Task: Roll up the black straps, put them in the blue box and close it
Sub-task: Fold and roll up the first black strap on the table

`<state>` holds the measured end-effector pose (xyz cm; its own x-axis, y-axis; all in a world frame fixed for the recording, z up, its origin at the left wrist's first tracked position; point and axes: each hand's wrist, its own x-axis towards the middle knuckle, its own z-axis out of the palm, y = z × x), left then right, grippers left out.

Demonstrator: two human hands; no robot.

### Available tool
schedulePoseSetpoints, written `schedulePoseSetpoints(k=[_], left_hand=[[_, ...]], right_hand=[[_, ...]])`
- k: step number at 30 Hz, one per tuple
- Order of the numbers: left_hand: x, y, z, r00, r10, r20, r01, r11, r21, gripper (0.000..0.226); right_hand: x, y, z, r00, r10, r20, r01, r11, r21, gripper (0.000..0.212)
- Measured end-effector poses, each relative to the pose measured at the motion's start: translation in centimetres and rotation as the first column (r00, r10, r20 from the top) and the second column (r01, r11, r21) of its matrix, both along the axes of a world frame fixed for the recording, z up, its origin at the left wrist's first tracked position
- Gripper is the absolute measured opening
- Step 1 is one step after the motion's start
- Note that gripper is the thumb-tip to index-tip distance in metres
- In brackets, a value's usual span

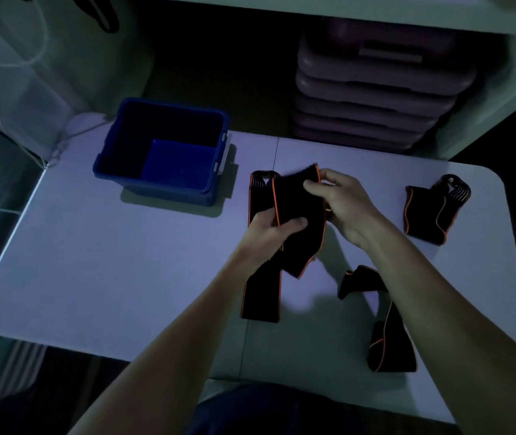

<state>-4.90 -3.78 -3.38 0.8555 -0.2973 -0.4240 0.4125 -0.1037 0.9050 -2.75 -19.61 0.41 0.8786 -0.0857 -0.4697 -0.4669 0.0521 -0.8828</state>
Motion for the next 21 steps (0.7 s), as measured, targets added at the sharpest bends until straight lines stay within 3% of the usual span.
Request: schedulePoseSetpoints(k=[3, 5, 13, 15, 18, 21], left_hand=[[-1.0, 0.7, -2.0, 0.989, -0.143, -0.037, 0.147, 0.974, 0.171, 0.029], [-1.5, 1.4, -2.9, 0.986, -0.156, -0.059, 0.165, 0.966, 0.200, 0.029], [-2.7, 4.4, -5.7, 0.973, -0.119, -0.199, 0.178, 0.935, 0.308, 0.023], [-3.4, 5.0, -7.3, 0.958, -0.158, -0.241, 0.247, 0.881, 0.404, 0.033], [-4.3, 6.0, -9.4, 0.925, -0.257, -0.281, 0.378, 0.712, 0.592, 0.044], [-4.4, 6.5, -9.2, 0.936, -0.249, -0.249, 0.351, 0.610, 0.710, 0.048]], right_hand=[[1.0, 0.6, 1.1, 0.998, -0.052, 0.029, 0.049, 0.993, 0.107, 0.013], [1.7, 1.0, 1.6, 0.995, -0.091, 0.048, 0.084, 0.989, 0.123, 0.020], [3.4, 3.3, -2.1, 0.994, -0.112, -0.009, 0.112, 0.994, -0.017, 0.010], [3.1, 3.7, -4.2, 0.992, -0.103, -0.068, 0.099, 0.993, -0.069, 0.012], [2.1, 4.0, -7.0, 0.979, -0.087, -0.185, 0.071, 0.993, -0.094, 0.017], [1.7, 4.1, -8.6, 0.963, -0.098, -0.250, 0.084, 0.994, -0.066, 0.019]])
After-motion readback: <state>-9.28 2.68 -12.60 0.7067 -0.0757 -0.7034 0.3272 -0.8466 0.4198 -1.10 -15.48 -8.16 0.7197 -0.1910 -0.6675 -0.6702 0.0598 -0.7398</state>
